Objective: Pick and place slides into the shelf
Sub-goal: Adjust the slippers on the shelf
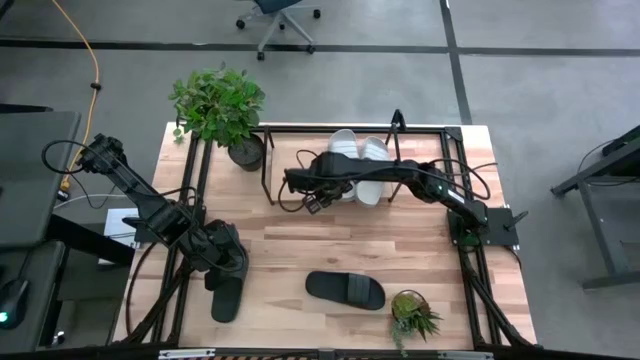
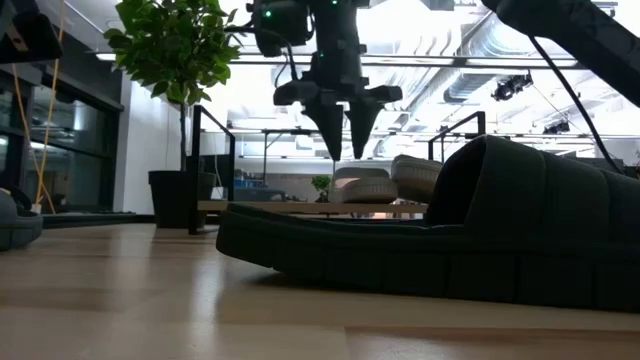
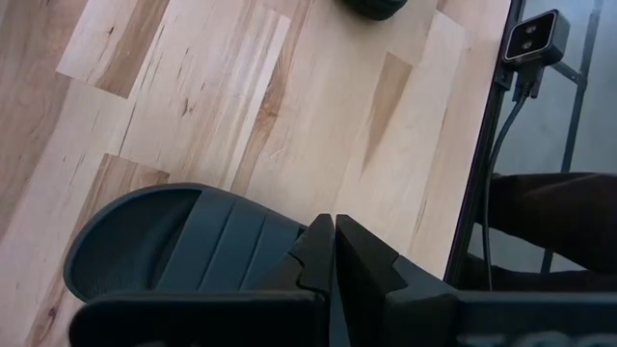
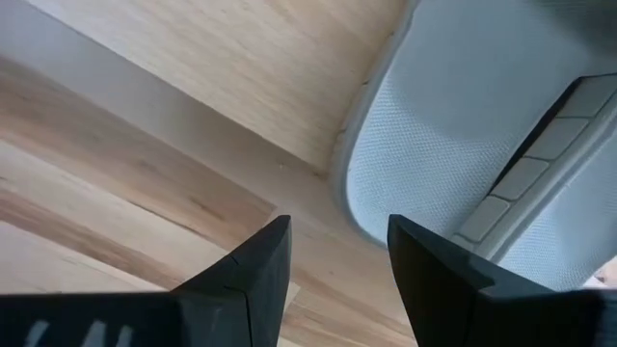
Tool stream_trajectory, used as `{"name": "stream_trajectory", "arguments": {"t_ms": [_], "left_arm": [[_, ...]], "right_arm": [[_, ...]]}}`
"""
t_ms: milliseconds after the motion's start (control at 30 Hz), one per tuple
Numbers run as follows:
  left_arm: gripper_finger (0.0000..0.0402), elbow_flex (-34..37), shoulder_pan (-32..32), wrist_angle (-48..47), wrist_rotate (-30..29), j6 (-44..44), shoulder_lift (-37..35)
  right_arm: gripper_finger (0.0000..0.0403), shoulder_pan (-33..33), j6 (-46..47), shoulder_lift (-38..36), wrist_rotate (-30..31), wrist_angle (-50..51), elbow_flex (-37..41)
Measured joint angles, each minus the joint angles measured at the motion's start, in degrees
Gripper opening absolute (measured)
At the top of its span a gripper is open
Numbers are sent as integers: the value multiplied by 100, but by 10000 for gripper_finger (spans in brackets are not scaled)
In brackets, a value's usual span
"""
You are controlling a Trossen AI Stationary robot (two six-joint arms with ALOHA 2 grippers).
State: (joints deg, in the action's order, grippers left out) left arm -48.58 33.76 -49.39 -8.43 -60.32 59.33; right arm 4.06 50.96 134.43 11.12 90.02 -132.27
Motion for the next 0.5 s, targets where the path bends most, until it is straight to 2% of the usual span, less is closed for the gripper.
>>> {"name": "stream_trajectory", "arguments": {"t_ms": [333, 500], "left_arm": [[5, 0, 0, -8, 0, 1, 0], [5, 0, 0, -7, 0, 1, 0]], "right_arm": [[165, -97, 143, -499, 725, 0, 0], [165, -197, -32, -886, 768, 2, -5]]}}
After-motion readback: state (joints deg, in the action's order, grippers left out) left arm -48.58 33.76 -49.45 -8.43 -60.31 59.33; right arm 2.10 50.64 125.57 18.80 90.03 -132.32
